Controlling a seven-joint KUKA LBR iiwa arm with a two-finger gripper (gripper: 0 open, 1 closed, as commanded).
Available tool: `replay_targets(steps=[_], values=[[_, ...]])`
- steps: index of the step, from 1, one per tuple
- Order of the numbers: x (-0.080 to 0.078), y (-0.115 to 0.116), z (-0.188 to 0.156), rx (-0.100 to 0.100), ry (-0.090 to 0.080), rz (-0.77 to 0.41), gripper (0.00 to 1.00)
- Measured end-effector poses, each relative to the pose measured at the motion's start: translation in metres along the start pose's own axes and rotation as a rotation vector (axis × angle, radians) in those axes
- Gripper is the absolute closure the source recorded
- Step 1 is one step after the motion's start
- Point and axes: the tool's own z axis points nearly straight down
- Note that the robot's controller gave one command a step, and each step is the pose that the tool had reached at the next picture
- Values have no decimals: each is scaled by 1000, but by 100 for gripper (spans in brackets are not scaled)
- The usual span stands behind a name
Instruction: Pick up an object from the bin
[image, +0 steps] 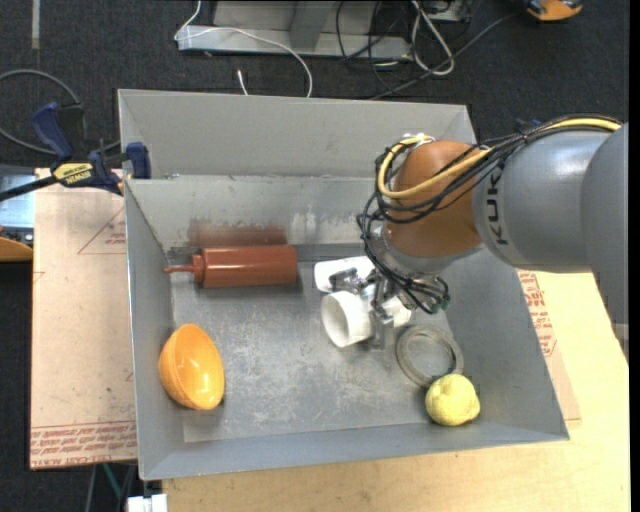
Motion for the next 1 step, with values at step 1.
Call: replay_targets(steps=[1], values=[[13,1,-97,-2,4,29,100]])
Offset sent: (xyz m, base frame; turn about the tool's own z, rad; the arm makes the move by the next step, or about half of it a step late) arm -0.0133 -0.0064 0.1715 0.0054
